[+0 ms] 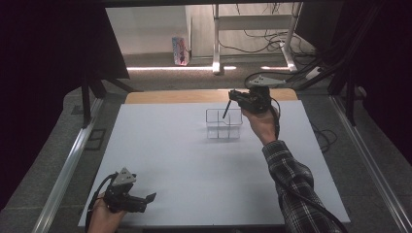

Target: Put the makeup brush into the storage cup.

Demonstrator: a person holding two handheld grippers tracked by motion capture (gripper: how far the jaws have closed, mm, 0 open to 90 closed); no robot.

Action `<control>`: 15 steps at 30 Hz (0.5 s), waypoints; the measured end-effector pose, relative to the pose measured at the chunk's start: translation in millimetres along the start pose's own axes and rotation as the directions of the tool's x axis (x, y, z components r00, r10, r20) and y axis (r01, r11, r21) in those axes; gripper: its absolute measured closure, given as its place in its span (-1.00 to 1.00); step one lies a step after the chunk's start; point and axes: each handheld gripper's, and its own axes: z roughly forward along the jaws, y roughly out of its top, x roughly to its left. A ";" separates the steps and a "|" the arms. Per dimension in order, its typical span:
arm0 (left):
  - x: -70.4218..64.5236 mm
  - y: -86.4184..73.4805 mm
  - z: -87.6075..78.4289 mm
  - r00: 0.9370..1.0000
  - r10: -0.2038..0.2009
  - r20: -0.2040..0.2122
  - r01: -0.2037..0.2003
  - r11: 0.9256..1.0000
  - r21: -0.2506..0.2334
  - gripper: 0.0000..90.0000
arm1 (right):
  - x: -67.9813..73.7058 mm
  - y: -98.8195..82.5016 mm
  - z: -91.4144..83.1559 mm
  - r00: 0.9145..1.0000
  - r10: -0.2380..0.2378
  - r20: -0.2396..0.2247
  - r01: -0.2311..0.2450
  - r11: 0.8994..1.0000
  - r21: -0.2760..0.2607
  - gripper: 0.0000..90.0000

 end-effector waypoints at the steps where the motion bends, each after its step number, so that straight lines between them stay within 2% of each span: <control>1: 0.0 0.0 0.0 1.000 0.001 0.000 -0.001 1.000 0.000 -0.98 | 0.0 -0.9 0.7 1.000 0.001 -0.001 -0.001 1.000 0.000 0.85; 15: -0.3 0.1 0.2 1.000 0.005 0.002 -0.005 1.000 0.003 -0.98 | 1.2 -13.1 9.3 1.000 -0.004 -0.003 0.004 1.000 0.020 0.85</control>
